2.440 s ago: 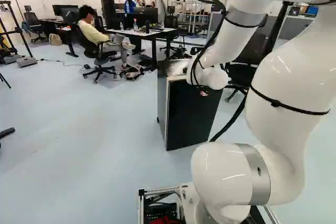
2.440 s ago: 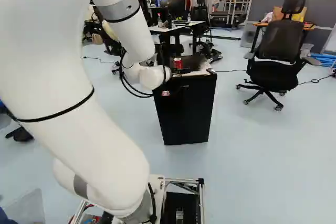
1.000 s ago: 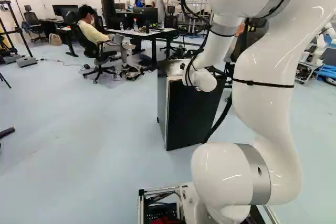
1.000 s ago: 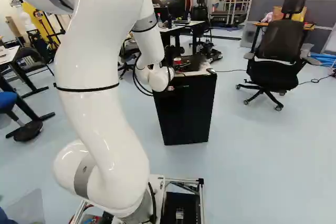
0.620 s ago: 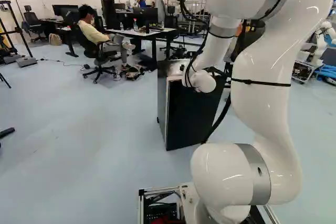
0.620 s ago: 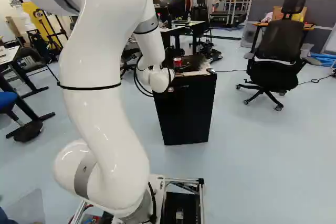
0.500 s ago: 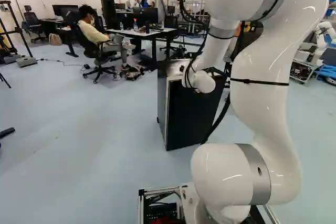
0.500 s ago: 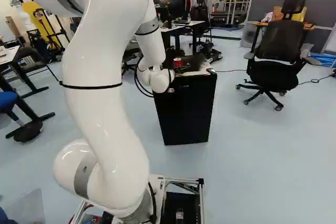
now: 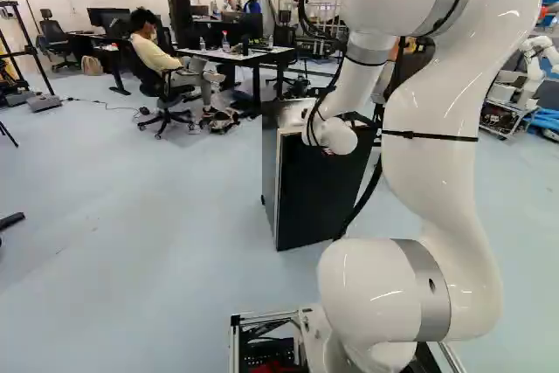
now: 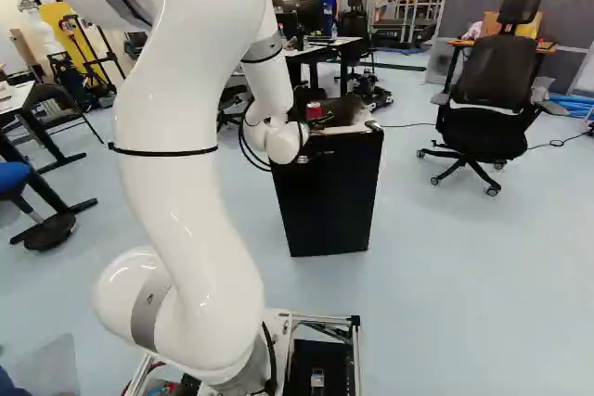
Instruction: Grab a drink from the fridge
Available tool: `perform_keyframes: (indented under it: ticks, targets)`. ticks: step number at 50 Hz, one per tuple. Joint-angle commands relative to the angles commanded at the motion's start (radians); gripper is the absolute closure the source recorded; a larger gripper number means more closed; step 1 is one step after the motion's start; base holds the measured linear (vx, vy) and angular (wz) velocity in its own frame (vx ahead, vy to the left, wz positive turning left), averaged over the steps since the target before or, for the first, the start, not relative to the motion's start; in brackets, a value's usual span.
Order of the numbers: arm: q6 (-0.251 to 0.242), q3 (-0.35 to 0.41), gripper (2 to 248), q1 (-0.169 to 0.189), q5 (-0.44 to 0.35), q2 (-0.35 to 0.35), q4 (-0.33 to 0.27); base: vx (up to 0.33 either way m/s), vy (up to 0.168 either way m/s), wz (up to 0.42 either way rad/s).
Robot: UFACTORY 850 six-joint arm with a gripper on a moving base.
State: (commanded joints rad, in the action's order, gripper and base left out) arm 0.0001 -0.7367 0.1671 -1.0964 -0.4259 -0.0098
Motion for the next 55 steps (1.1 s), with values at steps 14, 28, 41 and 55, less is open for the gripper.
perform_keyframes:
  ticks: [14,28,41,55]
  targets:
    - [0.000,0.000,150,0.000,0.000,0.000,0.000,0.000,0.000,0.000]
    - [0.000,0.002,151,0.000,0.000,0.017,0.000,0.000,0.000,0.000]
    - [0.000,0.003,151,0.000,0.000,0.045,0.000,0.000,0.000,0.000]
    - [0.000,0.004,151,0.000,0.000,0.070,0.000,0.000,0.000,0.000]
